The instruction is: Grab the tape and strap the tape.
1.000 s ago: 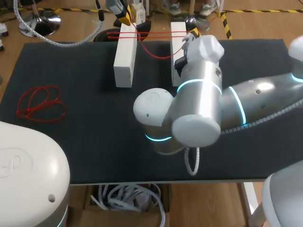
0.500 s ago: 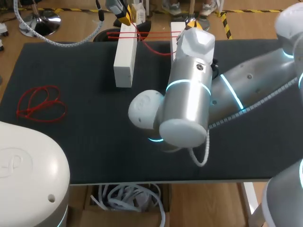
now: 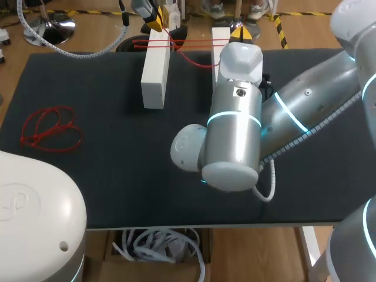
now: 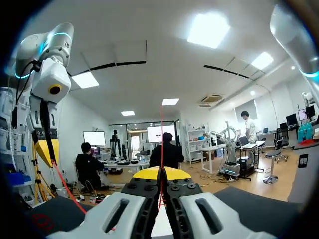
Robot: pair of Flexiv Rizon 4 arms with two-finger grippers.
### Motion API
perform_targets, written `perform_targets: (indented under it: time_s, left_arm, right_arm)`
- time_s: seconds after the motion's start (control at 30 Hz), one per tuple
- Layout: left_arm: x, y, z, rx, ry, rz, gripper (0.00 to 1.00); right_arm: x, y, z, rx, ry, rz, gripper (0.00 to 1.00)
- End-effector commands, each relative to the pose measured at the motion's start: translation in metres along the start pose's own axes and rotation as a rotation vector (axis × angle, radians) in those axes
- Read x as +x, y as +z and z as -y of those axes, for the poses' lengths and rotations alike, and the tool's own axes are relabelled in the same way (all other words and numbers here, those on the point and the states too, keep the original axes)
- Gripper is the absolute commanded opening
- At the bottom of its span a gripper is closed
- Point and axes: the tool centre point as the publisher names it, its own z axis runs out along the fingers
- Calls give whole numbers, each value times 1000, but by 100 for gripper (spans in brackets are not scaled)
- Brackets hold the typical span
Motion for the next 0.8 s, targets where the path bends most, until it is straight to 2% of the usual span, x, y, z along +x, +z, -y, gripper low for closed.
perform_targets:
  time_s: [0.03, 0.07, 0.13, 0.17, 0.2, 0.27, 0.47, 0.53, 0.63, 0.8]
  left_arm:
    - [0, -1, 0, -4, -1, -1, 0]
    - [0, -1, 0, -4, -1, -1, 0]
    - [0, -1, 0, -4, -1, -1, 0]
    - [0, -1, 0, -4, -1, -1, 0]
    - [0, -1, 0, -4, -1, -1, 0]
    - [0, -1, 0, -4, -1, -1, 0]
    - [0, -1, 0, -4, -1, -1, 0]
    - [0, -1, 0, -4, -1, -1, 0]
    - [0, -1, 0, -4, -1, -1, 0]
    - [0, -1, 0, -4, -1, -1, 0]
  right_arm:
    - [8, 4, -13, 132, -65, 66, 0]
    - [8, 5, -13, 171, -72, 83, 0]
    - [8, 6, -15, 211, -162, 113, 0]
    - [8, 7, -18, 238, -161, 124, 0]
    - [7, 7, -20, 239, -214, 132, 0]
    - [6, 10, -24, 292, -237, 142, 0]
    - [0, 22, -26, 339, -312, 125, 0]
    - [1, 26, -22, 367, -351, 56, 0]
    - [3, 31, -21, 347, -431, -20, 0]
    - [7, 42, -20, 232, -564, -143, 0]
